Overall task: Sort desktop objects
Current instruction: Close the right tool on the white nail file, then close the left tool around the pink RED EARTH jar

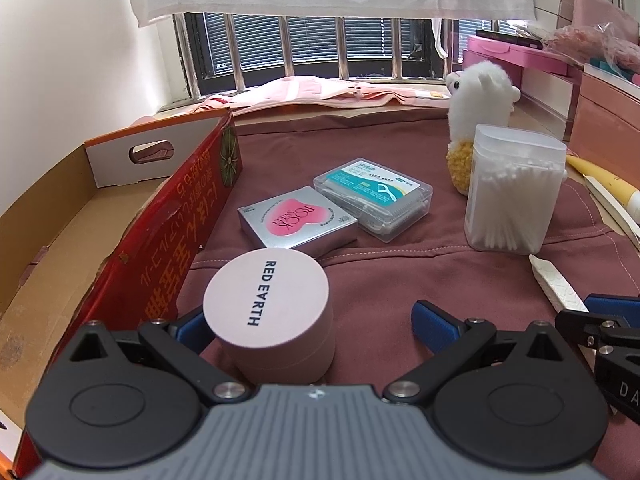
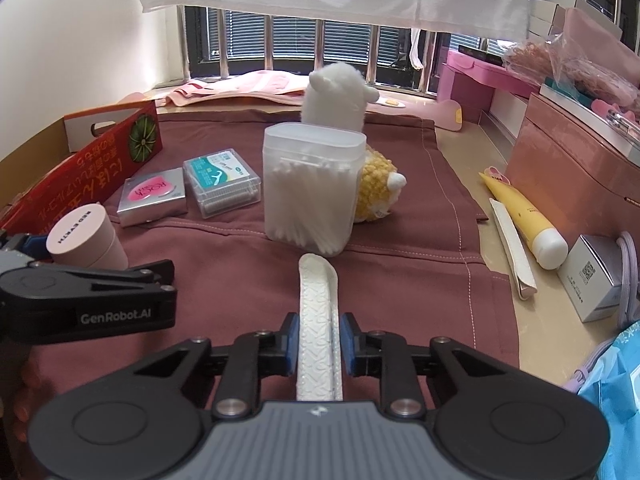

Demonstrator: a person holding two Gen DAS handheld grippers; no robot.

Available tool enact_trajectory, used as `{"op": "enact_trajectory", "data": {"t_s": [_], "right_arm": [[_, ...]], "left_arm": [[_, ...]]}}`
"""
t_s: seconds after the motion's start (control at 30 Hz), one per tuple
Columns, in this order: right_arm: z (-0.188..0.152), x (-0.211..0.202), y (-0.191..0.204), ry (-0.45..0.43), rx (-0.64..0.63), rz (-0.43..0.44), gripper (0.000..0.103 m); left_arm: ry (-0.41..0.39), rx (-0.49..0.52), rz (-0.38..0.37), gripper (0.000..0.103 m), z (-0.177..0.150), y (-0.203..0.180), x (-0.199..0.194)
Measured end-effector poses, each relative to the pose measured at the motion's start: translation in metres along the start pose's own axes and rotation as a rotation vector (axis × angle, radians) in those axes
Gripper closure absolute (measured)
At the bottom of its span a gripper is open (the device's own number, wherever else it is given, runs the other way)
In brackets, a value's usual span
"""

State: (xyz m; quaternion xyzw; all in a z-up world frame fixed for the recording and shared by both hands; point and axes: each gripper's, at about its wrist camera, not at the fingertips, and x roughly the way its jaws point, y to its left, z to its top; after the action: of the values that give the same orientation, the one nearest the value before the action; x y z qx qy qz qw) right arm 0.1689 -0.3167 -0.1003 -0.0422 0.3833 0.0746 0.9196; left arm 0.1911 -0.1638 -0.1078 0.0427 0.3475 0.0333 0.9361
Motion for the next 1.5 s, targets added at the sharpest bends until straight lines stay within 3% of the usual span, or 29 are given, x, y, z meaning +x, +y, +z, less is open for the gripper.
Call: {"op": "enact_trajectory", "data": {"t_s": [0.47,0.67,1.23,1.5], "right_arm": [[0.014,0.006,0.001,0.114,-0.037,0.009,0.084],[0.021,0.007,-0.001,0.156,-0.036,0.013,0.09],[0.018,0.003,-0.008,0.148,0.019,0.035,0.09],[0.017,0.002,-0.008,0.141,0.023,0.045,0.09]], "left_arm": [[0.013,-0.022,0.001,0.0,-0.002,0.001,0.0],[0.009,-0.031,0.001,0.0,-0.002,0.002,-0.001],[0.009,-0.064,0.001,0.0,-0.004,0.003,0.002],[0.011,-0.109,0.018,0.018,-0.003,0.009,0.004]]}}
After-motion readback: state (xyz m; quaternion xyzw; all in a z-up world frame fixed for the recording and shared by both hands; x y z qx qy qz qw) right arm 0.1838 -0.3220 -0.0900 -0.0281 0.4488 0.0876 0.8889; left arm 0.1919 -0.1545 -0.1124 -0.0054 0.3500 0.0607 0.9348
